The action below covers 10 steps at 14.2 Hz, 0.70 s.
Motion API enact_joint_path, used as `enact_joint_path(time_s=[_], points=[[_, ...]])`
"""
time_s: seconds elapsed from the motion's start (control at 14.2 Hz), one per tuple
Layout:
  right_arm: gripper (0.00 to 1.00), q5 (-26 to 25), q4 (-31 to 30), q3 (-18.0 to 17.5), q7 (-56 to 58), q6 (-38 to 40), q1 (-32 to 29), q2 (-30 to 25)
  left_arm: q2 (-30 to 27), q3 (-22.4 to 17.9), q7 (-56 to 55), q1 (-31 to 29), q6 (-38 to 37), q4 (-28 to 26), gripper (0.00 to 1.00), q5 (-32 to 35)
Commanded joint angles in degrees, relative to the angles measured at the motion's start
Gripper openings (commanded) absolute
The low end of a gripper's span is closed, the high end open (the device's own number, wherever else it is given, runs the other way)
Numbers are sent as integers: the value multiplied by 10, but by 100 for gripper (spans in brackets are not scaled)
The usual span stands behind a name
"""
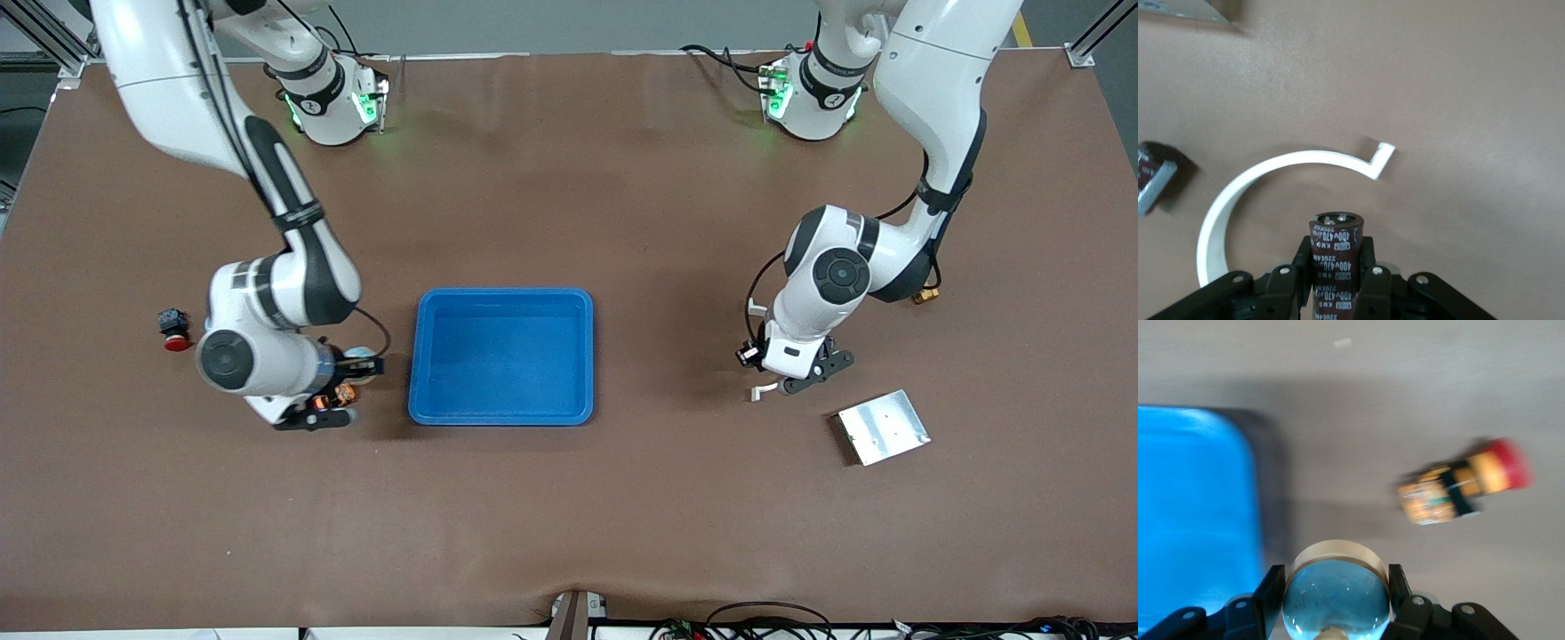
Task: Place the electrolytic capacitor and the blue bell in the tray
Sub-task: 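Carry the bell and capacitor over the blue tray with both grippers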
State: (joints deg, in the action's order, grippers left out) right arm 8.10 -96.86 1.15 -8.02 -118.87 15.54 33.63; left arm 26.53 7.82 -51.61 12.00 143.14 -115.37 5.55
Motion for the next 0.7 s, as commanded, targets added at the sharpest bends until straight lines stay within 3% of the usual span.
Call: enact_joint_path(time_s=[0.0, 0.35, 0.63], points=[[0, 8, -3, -29, -82, 2, 23, -7, -4, 6, -103, 14, -17, 16, 0, 6], [0, 7, -18, -54, -153, 9, 60, -6, 8, 11, -366, 68, -17, 85, 0, 6], [0, 7, -36, -55, -156, 7, 59, -1, 25, 11, -486, 87, -27, 153, 0, -39]])
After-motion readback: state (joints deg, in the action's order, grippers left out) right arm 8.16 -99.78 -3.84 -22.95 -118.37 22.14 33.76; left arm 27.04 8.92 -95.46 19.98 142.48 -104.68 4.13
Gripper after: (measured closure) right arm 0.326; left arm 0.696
